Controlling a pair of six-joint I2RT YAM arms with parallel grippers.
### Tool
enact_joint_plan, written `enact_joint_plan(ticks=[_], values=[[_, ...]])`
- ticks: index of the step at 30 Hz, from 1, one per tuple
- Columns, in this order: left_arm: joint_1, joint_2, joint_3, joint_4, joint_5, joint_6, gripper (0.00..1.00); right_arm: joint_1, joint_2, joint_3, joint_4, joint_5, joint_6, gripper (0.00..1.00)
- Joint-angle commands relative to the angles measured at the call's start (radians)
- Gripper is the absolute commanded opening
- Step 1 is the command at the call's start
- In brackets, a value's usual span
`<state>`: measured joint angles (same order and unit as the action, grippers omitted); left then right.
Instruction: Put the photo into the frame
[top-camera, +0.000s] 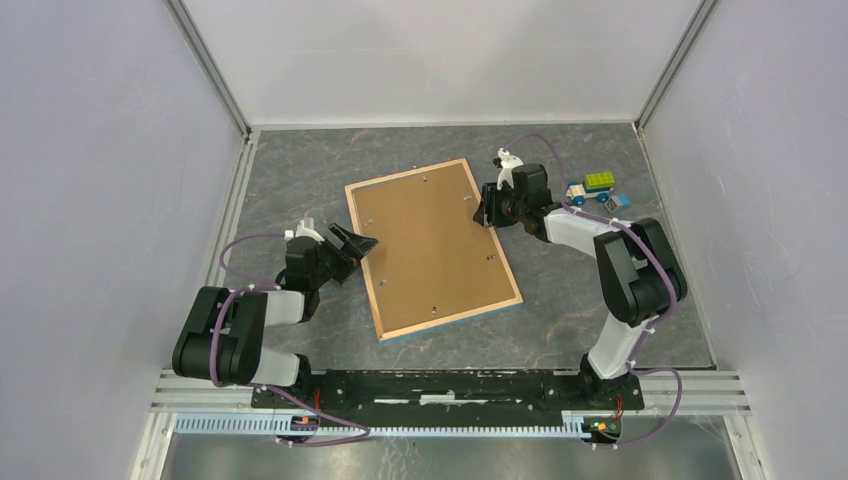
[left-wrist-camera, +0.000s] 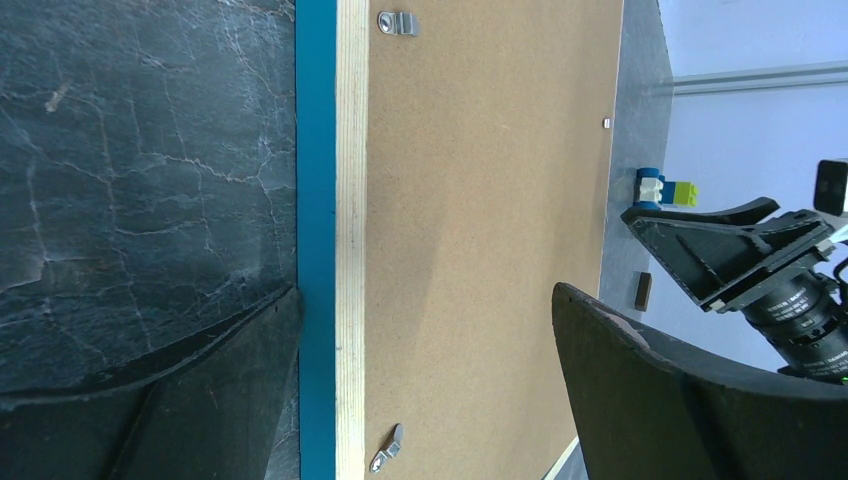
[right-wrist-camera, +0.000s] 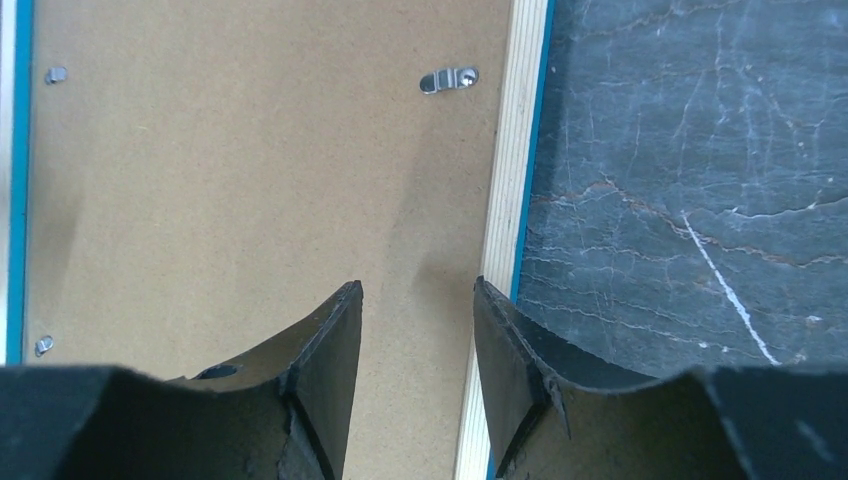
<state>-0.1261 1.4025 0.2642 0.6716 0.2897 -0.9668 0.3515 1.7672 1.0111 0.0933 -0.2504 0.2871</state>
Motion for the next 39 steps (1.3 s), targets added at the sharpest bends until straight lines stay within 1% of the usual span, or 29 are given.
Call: enact_joint_plan(ticks=[1, 7, 10, 15, 18, 20, 24, 26, 29, 33, 36, 39], values=[[-0.004, 0.004, 0.015, 0.010, -0.017, -0.004, 1.00, 0.001, 0.038, 0.000, 0.035, -0.014, 0.008, 0.50], [-0.004, 0.004, 0.015, 0.013, -0.016, -0.004, 1.00, 0.003, 0.080, -0.001, 0.017, -0.023, 0.019, 0.50], [-0.003, 0.010, 0.016, 0.015, -0.012, -0.006, 1.00, 0.005, 0.087, -0.016, 0.035, -0.078, 0.046, 0.50], [-0.003, 0.015, 0.020, 0.014, -0.011, -0.006, 1.00, 0.014, 0.055, -0.109, 0.220, -0.243, 0.147, 0.49], [-0.004, 0.016, 0.020, 0.016, -0.009, -0.006, 1.00, 0.015, 0.054, -0.114, 0.258, -0.277, 0.170, 0.50], [-0.003, 0.016, 0.021, 0.014, -0.007, -0.006, 1.00, 0.015, 0.043, -0.106, 0.233, -0.237, 0.148, 0.51], [-0.004, 0.018, 0.023, 0.014, -0.007, -0.006, 1.00, 0.014, -0.004, -0.034, 0.092, -0.123, 0.056, 0.54], [-0.003, 0.016, 0.021, 0.010, -0.009, -0.006, 1.00, 0.019, -0.062, -0.061, 0.087, -0.067, 0.028, 0.57], [-0.004, 0.013, 0.022, 0.005, -0.013, -0.006, 1.00, 0.031, -0.145, -0.122, 0.092, 0.053, -0.009, 0.69], [-0.005, 0.015, 0.023, 0.001, -0.016, -0.007, 1.00, 0.039, -0.177, -0.150, 0.023, 0.198, -0.037, 0.73], [-0.004, 0.020, 0.029, -0.007, -0.015, -0.008, 1.00, 0.040, -0.159, -0.113, -0.116, 0.272, -0.046, 0.74], [-0.004, 0.025, 0.039, -0.017, -0.013, -0.006, 1.00, 0.044, -0.140, -0.055, -0.268, 0.309, -0.045, 0.77]])
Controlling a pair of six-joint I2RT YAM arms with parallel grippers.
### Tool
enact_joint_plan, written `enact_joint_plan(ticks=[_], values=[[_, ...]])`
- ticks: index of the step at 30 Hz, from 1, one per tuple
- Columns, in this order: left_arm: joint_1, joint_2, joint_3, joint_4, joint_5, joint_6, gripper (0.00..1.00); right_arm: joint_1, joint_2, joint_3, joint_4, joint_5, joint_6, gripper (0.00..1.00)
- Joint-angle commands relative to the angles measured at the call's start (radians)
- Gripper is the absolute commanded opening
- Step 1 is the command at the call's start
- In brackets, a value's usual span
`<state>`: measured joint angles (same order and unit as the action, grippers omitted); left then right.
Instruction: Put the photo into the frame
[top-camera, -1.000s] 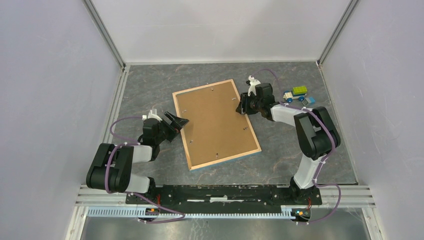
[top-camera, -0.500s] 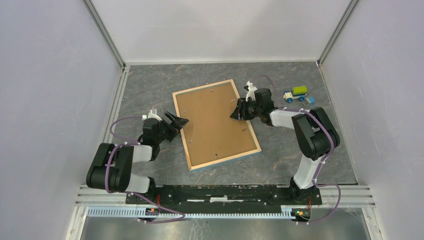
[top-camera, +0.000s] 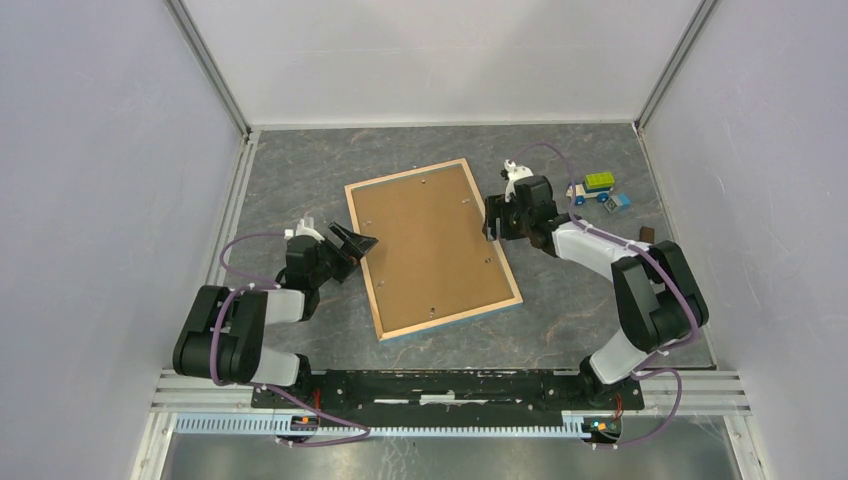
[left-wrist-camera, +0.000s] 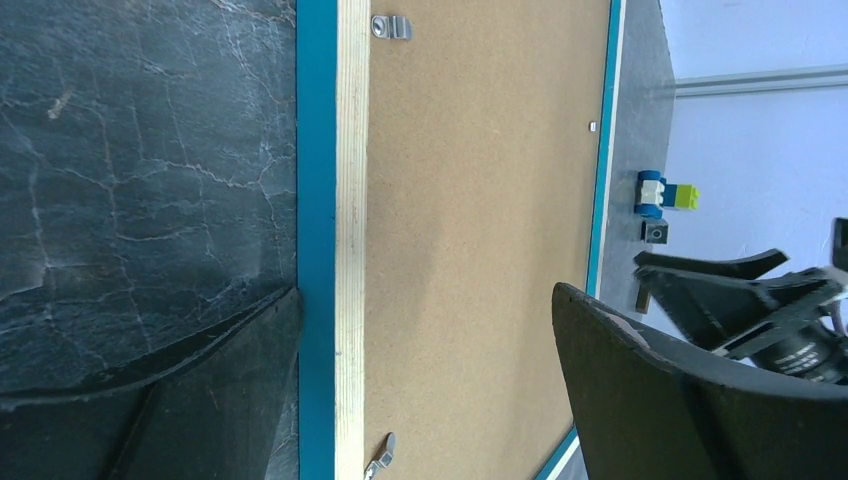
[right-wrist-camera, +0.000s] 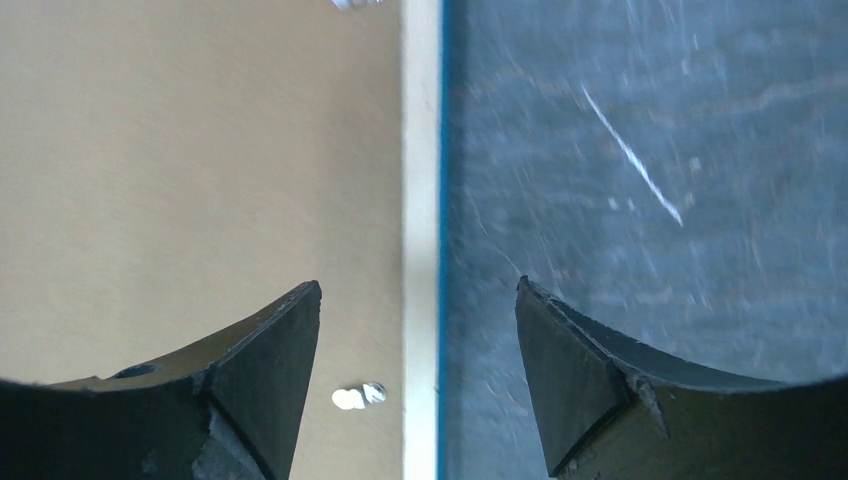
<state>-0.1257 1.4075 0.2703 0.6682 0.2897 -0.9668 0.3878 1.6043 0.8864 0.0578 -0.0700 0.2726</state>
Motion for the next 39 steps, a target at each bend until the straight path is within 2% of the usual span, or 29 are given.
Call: enact_joint_plan(ticks=[1, 4, 8, 11, 13, 19, 25, 29, 32, 39], values=[[-0.005, 0.022, 0.033, -0.020, -0.016, -0.007, 1.00, 0.009, 0.029, 0.089, -0.285, 0.135, -0.028, 0.78], [-0.004, 0.019, 0.037, -0.044, -0.037, -0.015, 0.99, 0.029, 0.022, 0.114, -0.377, 0.171, -0.015, 0.79], [-0.013, -0.019, 0.042, -0.136, -0.108, -0.020, 0.96, 0.066, -0.035, 0.077, -0.363, 0.156, 0.005, 0.84], [-0.032, -0.051, 0.062, -0.246, -0.180, -0.017, 0.92, 0.074, -0.058, 0.059, -0.357, 0.113, 0.035, 0.89], [-0.052, -0.058, 0.091, -0.331, -0.227, -0.012, 0.87, 0.074, -0.081, 0.031, -0.332, 0.099, 0.049, 0.98], [-0.095, 0.006, 0.197, -0.506, -0.286, 0.007, 0.68, 0.074, -0.118, 0.011, -0.331, 0.168, 0.096, 0.98], [-0.098, 0.026, 0.226, -0.550, -0.285, 0.011, 0.48, 0.072, -0.014, 0.129, -0.451, 0.121, 0.099, 0.95], [-0.098, 0.028, 0.228, -0.552, -0.286, 0.011, 0.41, 0.072, -0.002, 0.119, -0.440, 0.112, 0.139, 0.95], [-0.099, 0.033, 0.232, -0.553, -0.287, 0.016, 0.32, 0.071, 0.020, 0.138, -0.463, 0.155, 0.187, 0.94], [-0.097, 0.025, 0.224, -0.521, -0.278, 0.036, 0.26, 0.091, 0.078, 0.194, -0.527, 0.250, 0.293, 0.91]])
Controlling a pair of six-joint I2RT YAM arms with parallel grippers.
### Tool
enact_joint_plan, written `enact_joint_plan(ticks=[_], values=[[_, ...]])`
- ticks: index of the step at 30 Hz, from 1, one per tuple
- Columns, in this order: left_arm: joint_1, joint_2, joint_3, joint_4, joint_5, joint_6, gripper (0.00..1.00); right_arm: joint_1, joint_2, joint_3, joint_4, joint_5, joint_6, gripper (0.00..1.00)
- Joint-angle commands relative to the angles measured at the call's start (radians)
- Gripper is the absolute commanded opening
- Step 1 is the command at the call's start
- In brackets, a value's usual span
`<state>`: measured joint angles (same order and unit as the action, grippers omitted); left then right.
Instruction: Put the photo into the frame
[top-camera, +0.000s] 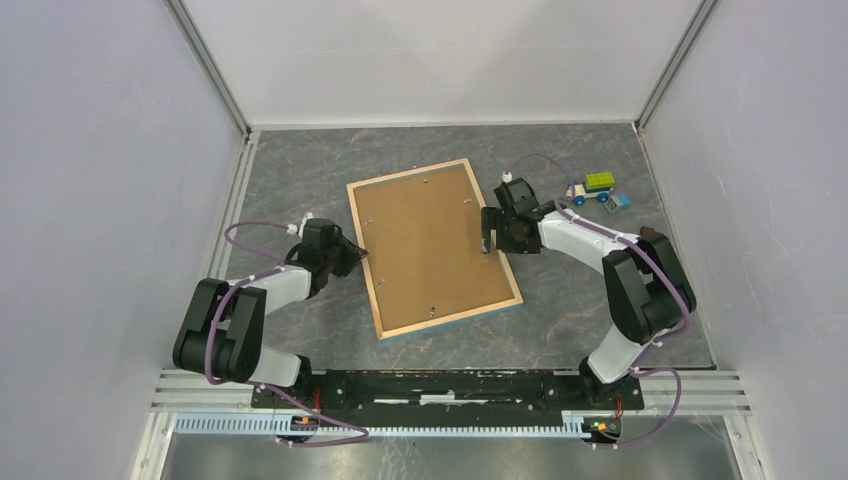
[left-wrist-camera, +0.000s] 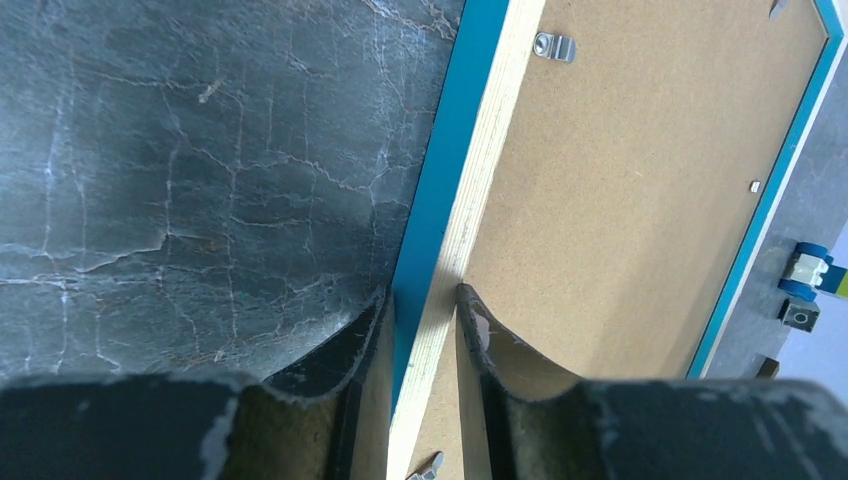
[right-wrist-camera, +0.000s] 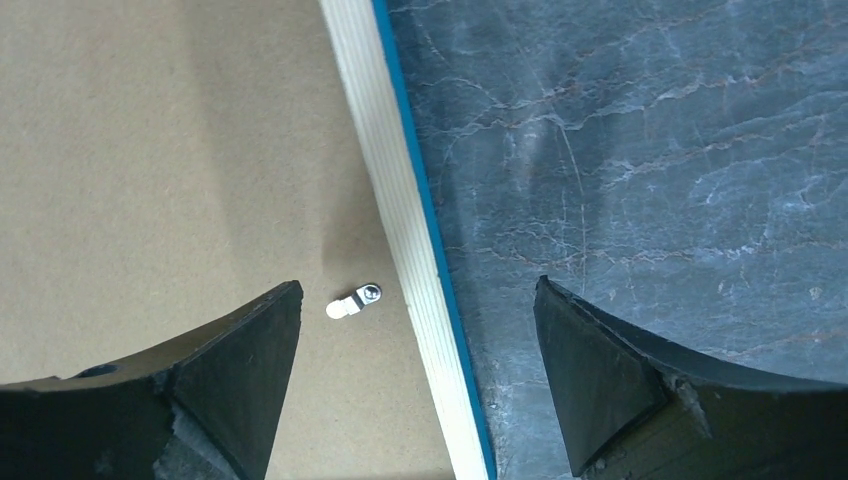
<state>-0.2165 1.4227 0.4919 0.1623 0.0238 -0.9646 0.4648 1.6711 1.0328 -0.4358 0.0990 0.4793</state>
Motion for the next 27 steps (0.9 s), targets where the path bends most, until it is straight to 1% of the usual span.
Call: enact_joint_plan(ticks=[1, 3, 7, 15, 17, 24, 27], values=[[-0.008, 0.009, 0.002, -0.015, -0.011, 0.033, 0.25, 0.019, 0.012, 0.046, -0.033, 0.096, 0.094, 0.89], [-0.007, 0.012, 0.004, -0.015, -0.010, 0.033, 0.23, 0.027, 0.020, 0.048, -0.037, 0.117, 0.102, 0.85], [-0.008, 0.026, 0.013, -0.019, -0.004, 0.033, 0.20, 0.052, 0.045, 0.057, -0.051, 0.104, 0.102, 0.78], [-0.007, 0.036, 0.022, -0.024, 0.007, 0.035, 0.18, 0.089, 0.067, 0.038, -0.088, 0.142, 0.077, 0.77], [-0.007, 0.035, 0.020, -0.024, 0.006, 0.035, 0.18, 0.088, 0.070, 0.032, -0.089, 0.142, 0.064, 0.71], [-0.007, 0.034, 0.020, -0.023, 0.007, 0.035, 0.17, 0.085, 0.085, 0.033, -0.081, 0.161, 0.044, 0.62], [-0.006, 0.035, 0.020, -0.021, 0.009, 0.035, 0.16, 0.085, 0.096, 0.041, -0.080, 0.141, 0.041, 0.54]])
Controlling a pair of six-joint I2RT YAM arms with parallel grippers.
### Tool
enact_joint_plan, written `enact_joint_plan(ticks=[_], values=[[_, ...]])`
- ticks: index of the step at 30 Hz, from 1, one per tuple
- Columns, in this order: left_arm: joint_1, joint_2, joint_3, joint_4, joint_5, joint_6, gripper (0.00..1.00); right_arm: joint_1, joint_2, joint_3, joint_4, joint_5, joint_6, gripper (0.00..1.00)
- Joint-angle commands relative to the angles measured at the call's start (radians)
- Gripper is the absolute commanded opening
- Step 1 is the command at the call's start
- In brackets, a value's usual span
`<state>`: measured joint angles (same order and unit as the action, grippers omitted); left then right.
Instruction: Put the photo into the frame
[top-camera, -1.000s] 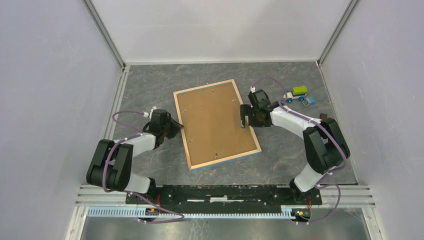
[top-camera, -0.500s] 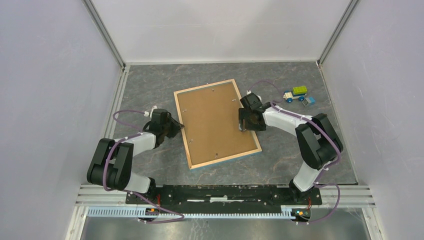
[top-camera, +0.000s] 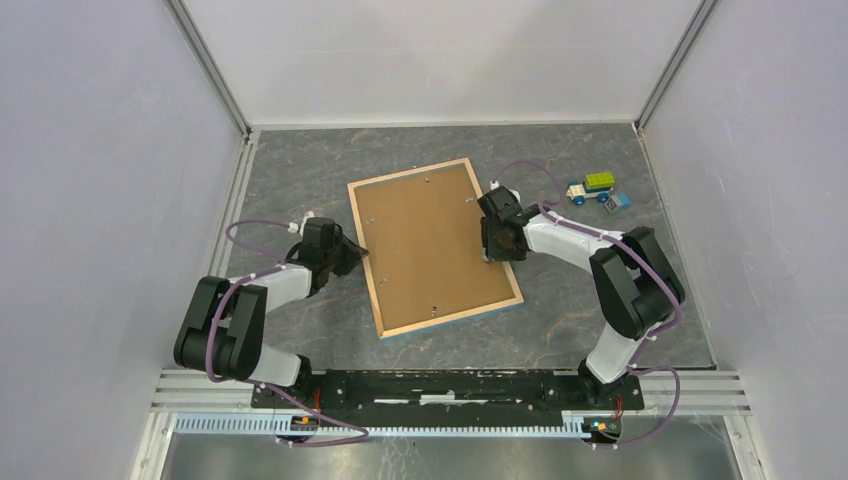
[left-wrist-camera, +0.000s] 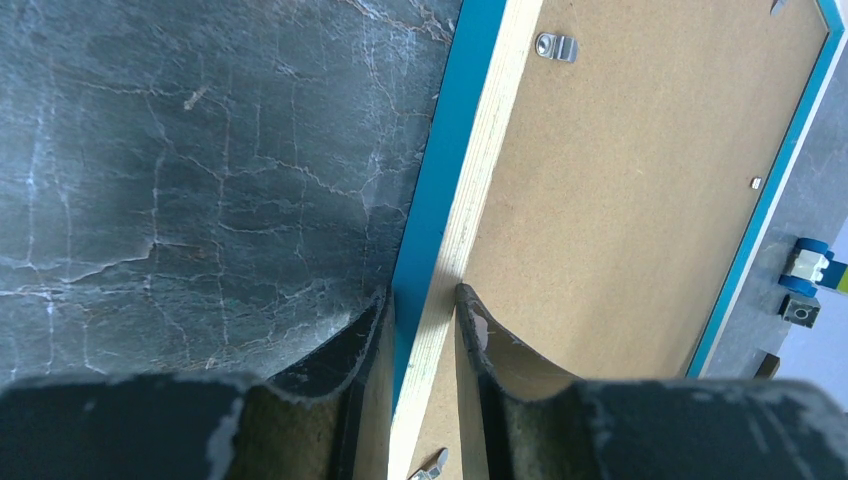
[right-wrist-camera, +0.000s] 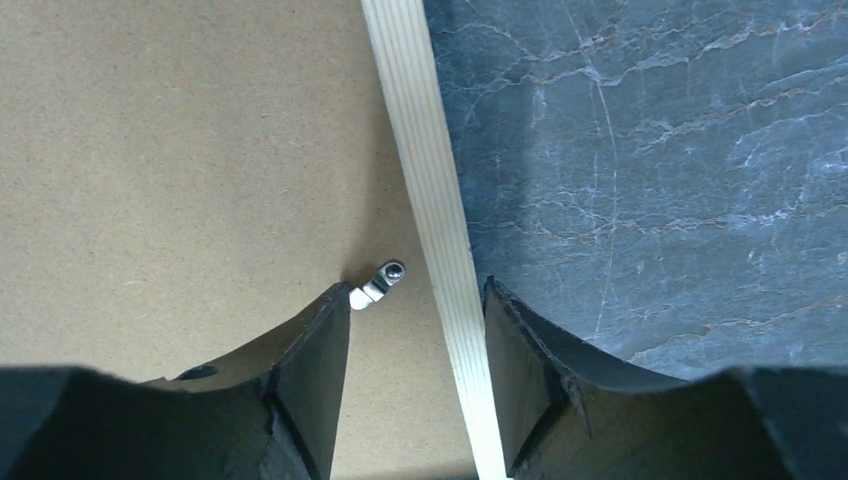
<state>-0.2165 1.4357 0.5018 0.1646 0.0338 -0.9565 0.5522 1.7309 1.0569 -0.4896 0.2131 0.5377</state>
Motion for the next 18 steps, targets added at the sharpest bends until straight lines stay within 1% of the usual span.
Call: enact_joint_plan(ticks=[1, 3, 6, 12, 16, 18], values=[[-0.008, 0.021, 0.010, -0.023, 0.000, 0.027, 0.16, -0.002, 0.038, 0.016, -0.027, 0.028, -0.020, 0.53], [-0.006, 0.022, 0.009, -0.021, 0.001, 0.027, 0.16, -0.002, 0.039, 0.014, -0.032, 0.033, -0.021, 0.53], [-0.006, 0.022, 0.009, -0.020, 0.000, 0.025, 0.15, -0.001, 0.031, 0.009, -0.034, 0.021, -0.023, 0.46], [-0.006, 0.020, 0.007, -0.020, 0.000, 0.025, 0.15, -0.002, 0.015, -0.011, -0.018, 0.029, -0.067, 0.43], [-0.005, 0.021, 0.009, -0.020, 0.000, 0.024, 0.15, -0.002, 0.029, -0.012, 0.005, 0.010, -0.132, 0.31], [-0.005, 0.022, 0.009, -0.020, 0.001, 0.024, 0.14, -0.002, 0.033, -0.020, 0.020, -0.006, -0.160, 0.30]])
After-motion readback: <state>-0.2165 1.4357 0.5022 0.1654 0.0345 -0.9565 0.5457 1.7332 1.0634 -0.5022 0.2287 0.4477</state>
